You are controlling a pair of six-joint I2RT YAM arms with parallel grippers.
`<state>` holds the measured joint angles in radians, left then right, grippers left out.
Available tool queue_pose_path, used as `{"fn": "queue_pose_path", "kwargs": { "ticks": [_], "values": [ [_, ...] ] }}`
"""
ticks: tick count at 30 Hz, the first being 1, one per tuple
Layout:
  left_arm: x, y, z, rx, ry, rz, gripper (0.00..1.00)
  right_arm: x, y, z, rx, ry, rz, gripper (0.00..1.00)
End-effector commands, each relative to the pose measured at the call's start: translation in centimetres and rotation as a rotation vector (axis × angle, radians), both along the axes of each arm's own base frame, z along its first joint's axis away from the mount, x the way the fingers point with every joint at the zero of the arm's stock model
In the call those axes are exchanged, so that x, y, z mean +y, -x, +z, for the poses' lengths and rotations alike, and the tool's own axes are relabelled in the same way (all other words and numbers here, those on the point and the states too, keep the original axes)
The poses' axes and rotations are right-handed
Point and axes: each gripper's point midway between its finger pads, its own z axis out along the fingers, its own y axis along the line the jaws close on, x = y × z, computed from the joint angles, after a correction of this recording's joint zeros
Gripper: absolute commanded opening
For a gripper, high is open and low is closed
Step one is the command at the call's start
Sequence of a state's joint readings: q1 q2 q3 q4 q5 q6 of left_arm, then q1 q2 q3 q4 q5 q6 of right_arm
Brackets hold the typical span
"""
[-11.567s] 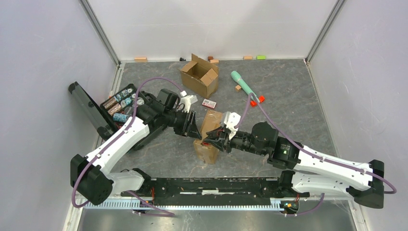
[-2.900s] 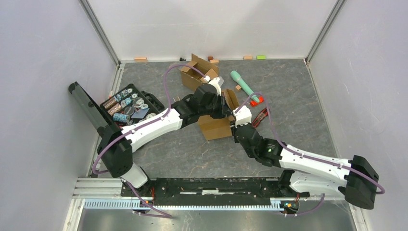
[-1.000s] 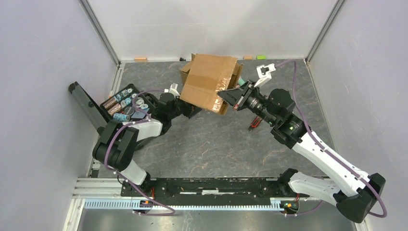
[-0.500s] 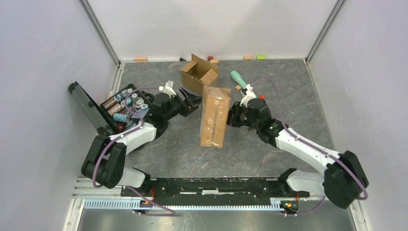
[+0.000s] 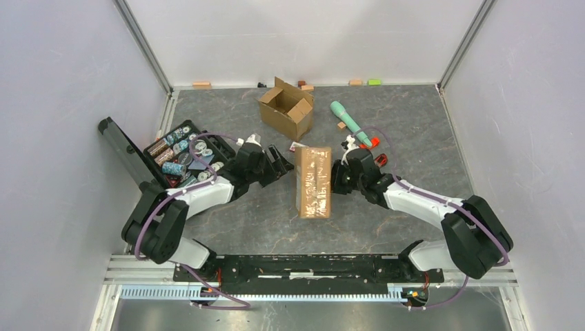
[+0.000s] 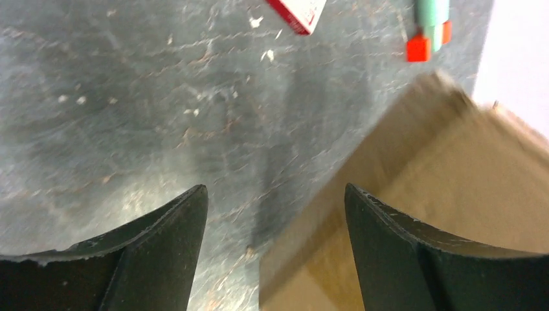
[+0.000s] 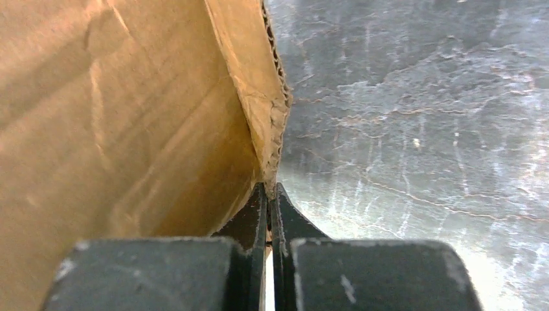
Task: Unpack the express box
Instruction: Pour the product into the express box.
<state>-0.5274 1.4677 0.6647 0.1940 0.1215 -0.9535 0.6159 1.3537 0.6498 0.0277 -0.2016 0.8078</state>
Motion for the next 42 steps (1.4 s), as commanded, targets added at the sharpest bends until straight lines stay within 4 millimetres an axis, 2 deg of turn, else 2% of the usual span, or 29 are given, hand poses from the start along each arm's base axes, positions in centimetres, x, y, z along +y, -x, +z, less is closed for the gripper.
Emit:
{"fn": "queue_pose_path", "kwargs": {
  "ticks": [1, 5, 10, 12, 14, 17, 19, 23, 25, 28, 30, 32, 35, 37, 39, 41, 42],
  "values": [
    [1.0, 1.4, 2.0, -0.045, -0.148, -0.055, 0.84, -0.5, -1.2, 0.6, -0.002, -0.013, -0.042, 0.0],
    [1.6, 3.3, 3.3, -0.084, -0.256, -0.073, 0.83, 0.1, -1.8, 1.4, 0.004, -0.023, -0.042, 0.0],
    [0.4, 4.3, 6.9, -0.16, -0.25, -0.126, 0.83, 1.4, -1.7, 2.3, 0.018, -0.022, -0.011, 0.0],
    [0.1, 4.1, 8.8, -0.19, -0.254, -0.138, 0.83, 1.7, -1.7, 3.8, 0.008, -0.062, -0.017, 0.0],
    [-0.2, 3.6, 10.3, -0.201, -0.274, -0.155, 0.83, 2.0, -1.8, 6.6, -0.033, -0.137, -0.048, 0.0],
    [-0.7, 2.8, 11.2, -0.202, -0.305, -0.174, 0.84, 2.3, -2.2, 9.4, -0.057, -0.188, -0.071, 0.0],
    [-0.9, 2.3, 11.2, -0.195, -0.322, -0.177, 0.84, 2.0, -2.4, 10.1, -0.06, -0.181, -0.089, 0.0],
    [-1.0, 1.9, 9.2, -0.121, -0.359, -0.204, 0.84, 1.0, -2.0, 10.3, -0.047, -0.171, -0.136, 0.0],
    [-0.6, 2.3, 8.8, -0.103, -0.376, -0.215, 0.84, -0.2, -2.2, 9.1, -0.016, -0.152, -0.164, 0.0],
    [-0.3, 3.4, 9.5, -0.11, -0.349, -0.231, 0.84, -1.3, -2.8, 6.3, 0.052, -0.137, -0.188, 0.0],
    [-0.4, 3.8, 9.6, -0.108, -0.339, -0.246, 0.84, -0.6, -2.8, 5.5, 0.078, -0.131, -0.167, 0.0],
    [-0.5, 3.7, 9.7, -0.111, -0.336, -0.243, 0.84, 0.7, -2.3, 5.5, 0.079, -0.14, -0.149, 0.0],
    [-0.9, 2.6, 8.6, -0.066, -0.299, -0.256, 0.84, 2.8, -1.3, 7.1, 0.052, -0.138, -0.105, 0.0],
    [-0.9, 1.7, 7.3, -0.028, -0.289, -0.262, 0.83, 3.3, -0.9, 8.7, 0.011, -0.152, -0.101, 0.0],
    [-0.8, 1.6, 6.9, -0.019, -0.297, -0.273, 0.83, 1.7, -1.9, 9.4, -0.001, -0.179, -0.14, 0.0],
    [-0.6, 1.9, 6.9, -0.024, -0.293, -0.273, 0.84, -1.1, -3.9, 9.2, 0.006, -0.207, -0.207, 0.0],
    [-0.4, 2.1, 6.8, -0.021, -0.288, -0.274, 0.84, -1.9, -4.7, 9.1, 0.005, -0.215, -0.223, 0.0]
  ]
}}
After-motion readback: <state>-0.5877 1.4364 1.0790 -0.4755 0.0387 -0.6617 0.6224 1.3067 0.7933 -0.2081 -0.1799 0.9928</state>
